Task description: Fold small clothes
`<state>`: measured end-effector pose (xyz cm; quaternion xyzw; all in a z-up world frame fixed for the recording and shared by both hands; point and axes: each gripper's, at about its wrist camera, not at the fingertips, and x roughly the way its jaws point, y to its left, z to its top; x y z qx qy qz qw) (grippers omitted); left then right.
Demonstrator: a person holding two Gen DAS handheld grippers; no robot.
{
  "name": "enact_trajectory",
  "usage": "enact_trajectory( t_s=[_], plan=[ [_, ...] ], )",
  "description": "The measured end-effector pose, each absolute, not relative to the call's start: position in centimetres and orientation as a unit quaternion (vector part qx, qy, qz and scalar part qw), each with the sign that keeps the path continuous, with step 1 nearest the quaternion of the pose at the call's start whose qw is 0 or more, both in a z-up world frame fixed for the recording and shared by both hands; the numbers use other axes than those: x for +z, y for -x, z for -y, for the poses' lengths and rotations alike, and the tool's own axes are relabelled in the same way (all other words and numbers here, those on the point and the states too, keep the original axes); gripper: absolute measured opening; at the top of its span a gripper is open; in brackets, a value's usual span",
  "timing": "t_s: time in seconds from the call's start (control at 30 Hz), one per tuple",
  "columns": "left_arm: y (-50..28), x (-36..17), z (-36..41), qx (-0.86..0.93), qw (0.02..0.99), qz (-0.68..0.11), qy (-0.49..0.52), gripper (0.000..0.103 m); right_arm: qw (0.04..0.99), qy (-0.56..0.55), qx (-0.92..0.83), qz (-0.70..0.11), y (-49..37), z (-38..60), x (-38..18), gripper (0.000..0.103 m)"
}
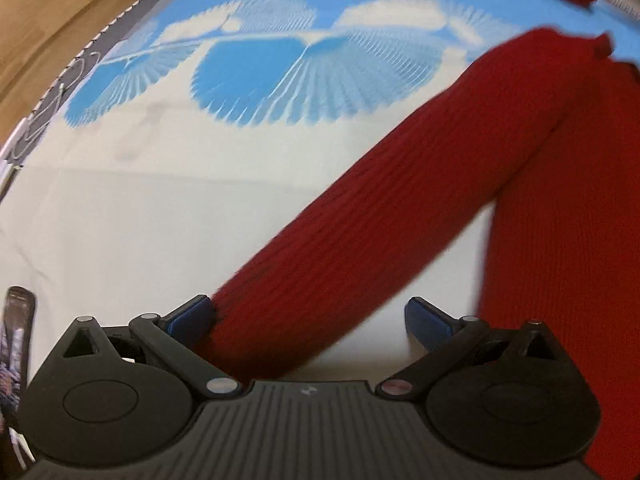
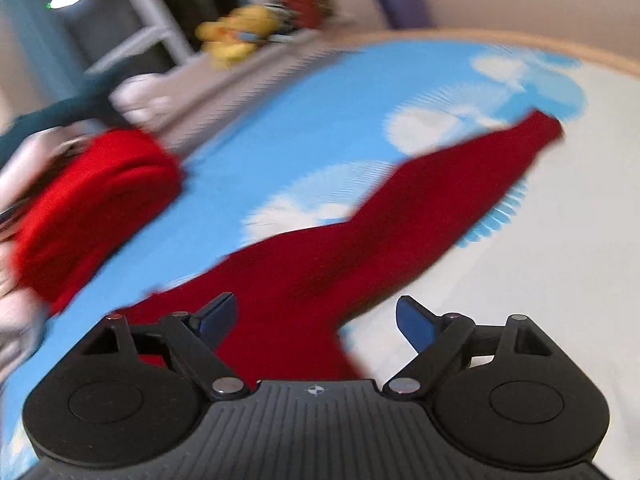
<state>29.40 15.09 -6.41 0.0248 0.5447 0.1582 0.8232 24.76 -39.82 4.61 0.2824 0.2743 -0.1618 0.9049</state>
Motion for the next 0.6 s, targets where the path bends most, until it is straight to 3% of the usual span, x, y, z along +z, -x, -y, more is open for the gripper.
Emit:
enact_trajectory(
  t_s=[0.07, 0.13, 0.2, 0.3, 0.37, 0.43, 0.47, 0.5, 0.6],
  plan=[
    [-29.6, -6.6, -15.9, 0.14, 0.837, -0.529, -0.02, 0.102, 0.914, -0.274, -0.123, -0.272, -20.8, 37.0, 6.0, 0.094],
    [-29.9, -5.7, -16.9, 0.125, 0.844, -0.522, 0.009, 0.055, 0.916, -0.284, -0.092, -0.269, -17.1, 34.5, 6.1, 0.094],
    [-31.1, -3.4, -17.7, 0.129, 0.849, -0.513, 0.015, 0.032, 0.914, -0.291, -0.072, -0.275, -14.0, 32.5, 5.4, 0.094],
    [-34.4, 0.5, -20.3, 0.174, 0.868, -0.464, -0.019, 0.029, 0.915, -0.284, -0.069, -0.279, -11.8, 30.3, 3.6, 0.091],
    [-37.7, 3.1, -23.2, 0.216, 0.878, -0.427, -0.002, 0.036, 0.921, -0.259, -0.066, -0.284, -12.1, 29.8, 2.6, 0.085],
    [-40.2, 5.0, -26.2, 0.249, 0.874, -0.414, 0.051, 0.084, 0.934, -0.218, -0.068, -0.276, -12.7, 29.0, 2.2, 0.084],
    [-40.9, 5.5, -27.3, 0.272, 0.866, -0.412, 0.079, 0.093, 0.936, -0.207, -0.069, -0.277, -13.1, 29.1, 2.0, 0.084],
    [-41.2, 5.8, -28.0, 0.285, 0.863, -0.406, 0.098, 0.1, 0.936, -0.206, -0.069, -0.278, -13.5, 29.1, 1.9, 0.084],
    [-40.4, 6.0, -29.3, 0.3, 0.868, -0.373, 0.129, 0.103, 0.93, -0.225, -0.051, -0.285, -14.7, 29.4, 1.9, 0.084]
  ],
)
